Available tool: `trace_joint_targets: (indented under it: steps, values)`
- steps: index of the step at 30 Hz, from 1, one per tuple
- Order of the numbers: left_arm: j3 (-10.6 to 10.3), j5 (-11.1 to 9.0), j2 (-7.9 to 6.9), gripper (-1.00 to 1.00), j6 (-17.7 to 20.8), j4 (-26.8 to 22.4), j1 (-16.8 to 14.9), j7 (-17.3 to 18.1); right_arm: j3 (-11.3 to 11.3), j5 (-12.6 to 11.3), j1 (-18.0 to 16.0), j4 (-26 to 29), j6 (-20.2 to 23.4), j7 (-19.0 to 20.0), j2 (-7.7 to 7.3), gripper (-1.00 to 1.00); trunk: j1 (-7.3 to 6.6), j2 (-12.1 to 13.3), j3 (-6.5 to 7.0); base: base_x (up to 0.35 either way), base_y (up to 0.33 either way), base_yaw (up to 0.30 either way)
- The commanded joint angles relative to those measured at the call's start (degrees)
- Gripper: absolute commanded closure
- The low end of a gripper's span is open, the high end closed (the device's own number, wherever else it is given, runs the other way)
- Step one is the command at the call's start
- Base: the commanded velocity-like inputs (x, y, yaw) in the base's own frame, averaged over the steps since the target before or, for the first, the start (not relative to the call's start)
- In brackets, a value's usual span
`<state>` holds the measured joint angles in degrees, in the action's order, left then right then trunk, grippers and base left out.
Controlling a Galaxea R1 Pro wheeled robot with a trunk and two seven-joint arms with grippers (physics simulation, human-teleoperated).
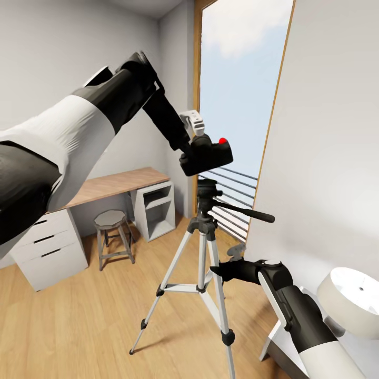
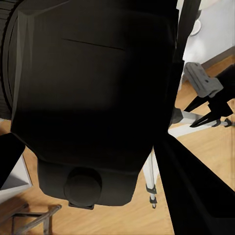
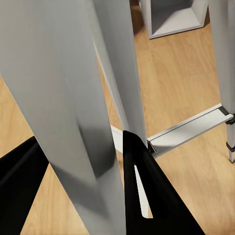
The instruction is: Attach the digital camera to the camera tripod in the bedroom.
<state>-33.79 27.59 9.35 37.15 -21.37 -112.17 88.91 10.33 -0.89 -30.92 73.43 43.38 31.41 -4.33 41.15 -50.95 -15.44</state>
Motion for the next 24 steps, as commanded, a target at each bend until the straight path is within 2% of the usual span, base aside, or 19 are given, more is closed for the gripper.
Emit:
trace_joint_targets:
  steps: [1, 11, 24]
  values:
    - [0.0, 0.4, 0.04, 1.00, 0.6, 0.2, -0.1, 0.5, 0.0, 1.4, 0.0, -0.1, 0.2, 0.1, -0.06, 1.00, 0.01, 0.0, -0.09, 0.000, 0.000, 0.000]
    - [-0.3, 0.5, 0.31, 1.00, 0.6, 2.8, -0.1, 0.4, 0.0, 1.4, 0.0, -0.1, 0.2, 0.1, -0.15, 1.00, 0.01, 0.0, -0.09, 0.000, 0.000, 0.000]
    - [-0.3, 0.6, 0.56, 1.00, 0.7, 3.9, -0.1, 0.5, 0.0, 1.5, 0.0, -0.1, 0.2, 0.1, -0.15, 1.00, 0.01, 0.0, -0.09, 0.000, 0.000, 0.000]
